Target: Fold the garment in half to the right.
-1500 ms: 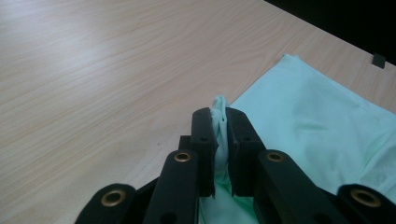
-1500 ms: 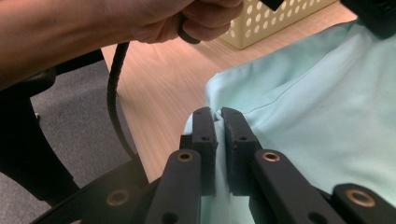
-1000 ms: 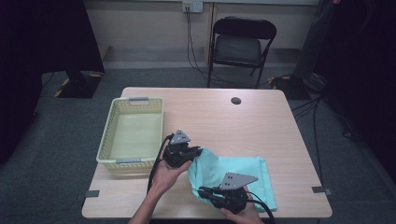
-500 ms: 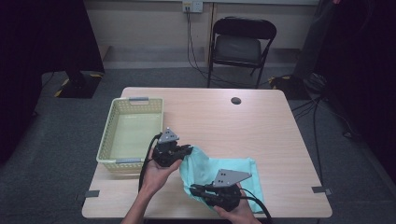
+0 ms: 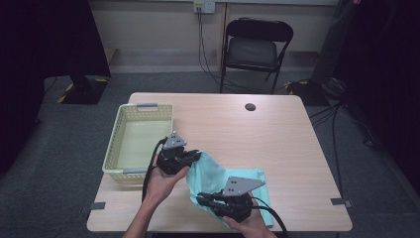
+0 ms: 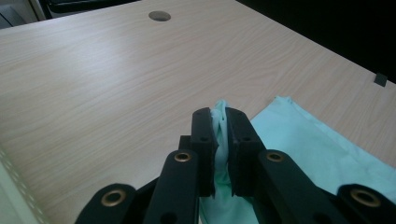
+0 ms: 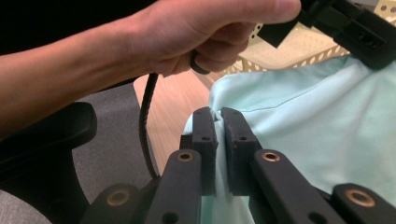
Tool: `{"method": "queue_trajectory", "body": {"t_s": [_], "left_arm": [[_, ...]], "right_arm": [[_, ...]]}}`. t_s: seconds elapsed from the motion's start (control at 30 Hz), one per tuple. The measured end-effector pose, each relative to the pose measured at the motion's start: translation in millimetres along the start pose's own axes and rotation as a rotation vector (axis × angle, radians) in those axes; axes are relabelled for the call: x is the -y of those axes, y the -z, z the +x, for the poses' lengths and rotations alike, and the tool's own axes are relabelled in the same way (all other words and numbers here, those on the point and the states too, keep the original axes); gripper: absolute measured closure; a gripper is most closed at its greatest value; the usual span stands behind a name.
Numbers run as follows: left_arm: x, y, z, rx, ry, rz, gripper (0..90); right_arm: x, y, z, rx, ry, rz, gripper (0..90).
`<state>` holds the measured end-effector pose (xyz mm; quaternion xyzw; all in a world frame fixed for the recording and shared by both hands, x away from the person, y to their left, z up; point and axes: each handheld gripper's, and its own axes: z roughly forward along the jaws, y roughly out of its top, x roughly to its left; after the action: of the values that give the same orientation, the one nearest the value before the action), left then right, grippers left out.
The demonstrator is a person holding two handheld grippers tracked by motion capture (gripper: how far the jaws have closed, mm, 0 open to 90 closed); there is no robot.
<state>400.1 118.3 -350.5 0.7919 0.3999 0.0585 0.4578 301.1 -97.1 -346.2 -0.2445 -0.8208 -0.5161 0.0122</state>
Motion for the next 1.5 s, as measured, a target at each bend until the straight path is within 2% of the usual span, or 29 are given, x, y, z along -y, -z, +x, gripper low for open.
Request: {"method": "queue_trajectory", "body": {"t_s": [0.13, 0.27, 0.5, 0.6, 0.7, 0.93, 1.33, 1.5], "left_arm": [[-1.1, -3.1, -2.5, -0.003, -0.008, 0.008, 83.2], [-2.3, -12.1, -7.5, 0.013, -0.009, 0.016, 83.2], [-7.2, -30.9, -20.5, 0.04, -0.014, 0.033, 83.5], [-9.4, -37.9, -25.4, 0.044, -0.013, 0.032, 83.5], [-10.2, -40.6, -27.4, 0.042, -0.012, 0.034, 83.5], [-12.4, -50.4, -34.4, 0.064, -0.01, 0.033, 83.5], [-22.9, -72.2, -54.1, 0.082, -0.022, 0.017, 83.5], [-22.6, -79.9, -60.8, 0.087, -0.032, 0.024, 83.5]], "right_arm": [[0.0, -1.3, 1.1, -0.002, 0.003, -0.001, 85.0], [4.1, 0.5, -1.0, 0.003, -0.007, 0.003, 85.0], [7.9, 11.5, -2.9, 0.021, -0.004, -0.009, 85.0], [14.1, 18.4, -6.1, 0.031, -0.019, -0.022, 84.9], [18.1, 22.3, -7.7, 0.038, -0.026, -0.019, 85.0], [24.2, 35.5, -10.5, 0.062, -0.03, -0.02, 85.0], [29.7, 60.6, -17.3, 0.106, -0.041, -0.045, 84.9], [36.2, 65.2, -19.3, 0.113, -0.046, -0.038, 84.9]]}}
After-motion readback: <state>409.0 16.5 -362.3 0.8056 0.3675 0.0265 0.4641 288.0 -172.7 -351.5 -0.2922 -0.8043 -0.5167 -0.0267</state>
